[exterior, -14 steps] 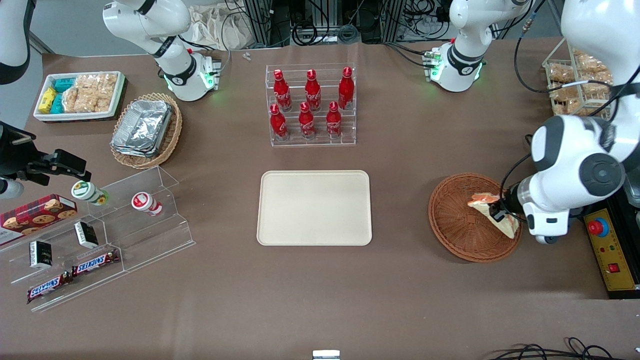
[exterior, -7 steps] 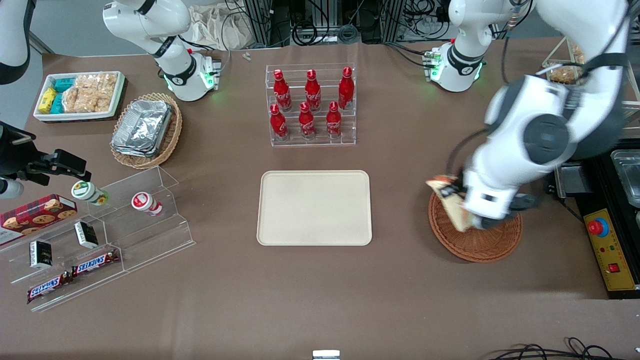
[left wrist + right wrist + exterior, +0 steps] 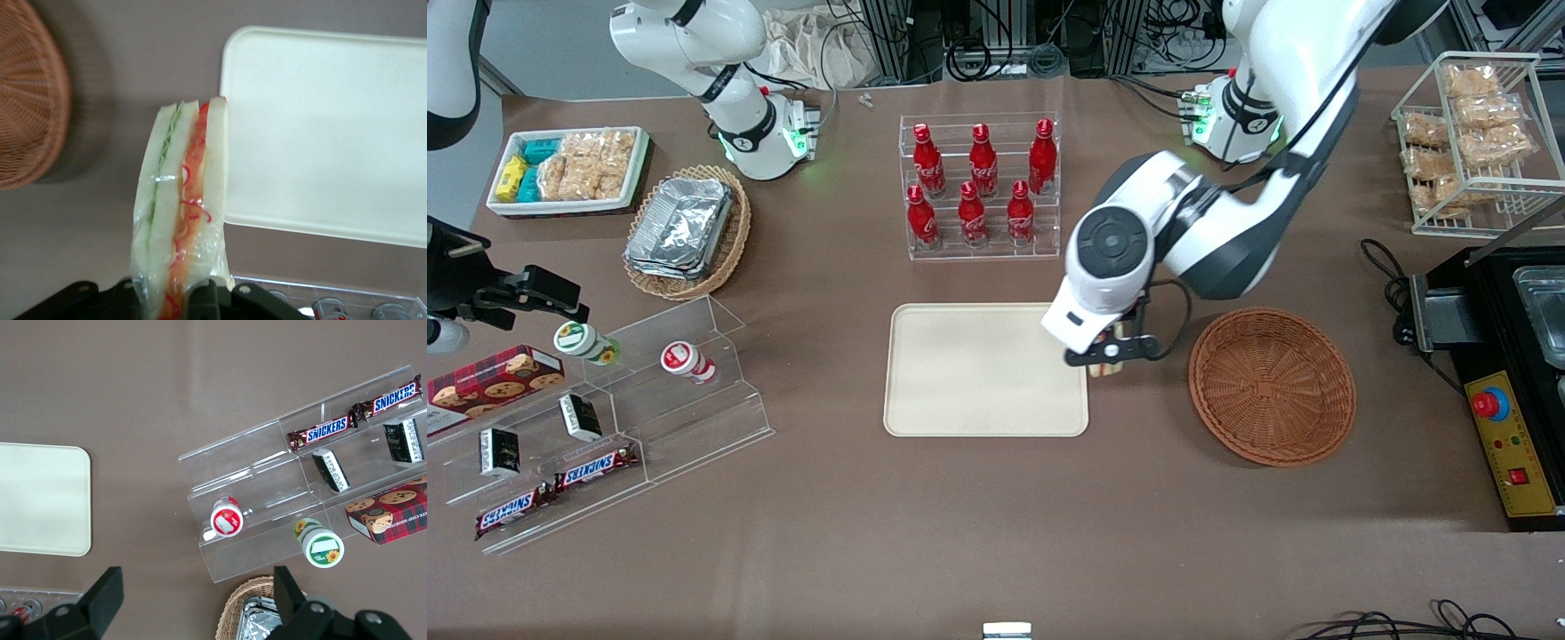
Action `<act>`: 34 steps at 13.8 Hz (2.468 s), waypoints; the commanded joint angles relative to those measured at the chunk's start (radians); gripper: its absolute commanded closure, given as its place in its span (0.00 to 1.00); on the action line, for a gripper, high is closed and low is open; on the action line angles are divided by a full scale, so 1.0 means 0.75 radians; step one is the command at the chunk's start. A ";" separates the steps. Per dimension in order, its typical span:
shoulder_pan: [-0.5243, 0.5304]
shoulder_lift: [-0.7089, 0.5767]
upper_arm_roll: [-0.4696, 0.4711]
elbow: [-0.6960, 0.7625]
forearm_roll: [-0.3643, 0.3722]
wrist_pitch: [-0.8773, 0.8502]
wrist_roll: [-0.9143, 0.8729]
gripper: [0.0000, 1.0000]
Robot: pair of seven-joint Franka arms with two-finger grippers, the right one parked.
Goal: Place sandwich from basket to tray
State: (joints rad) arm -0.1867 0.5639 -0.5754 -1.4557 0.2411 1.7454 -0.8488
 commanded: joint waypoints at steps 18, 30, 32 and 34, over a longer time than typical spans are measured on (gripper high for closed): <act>-0.103 0.357 0.039 0.106 0.241 0.293 0.066 0.00; 0.314 -0.130 0.033 -0.065 0.051 0.109 0.164 0.00; 0.420 -0.234 0.033 -0.141 0.049 0.107 0.242 0.00; 0.543 -0.338 0.033 -0.208 0.043 0.089 0.303 0.00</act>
State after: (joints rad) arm 0.1390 0.4315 -0.5440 -1.5047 0.2983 1.8156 -0.6690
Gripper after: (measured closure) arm 0.000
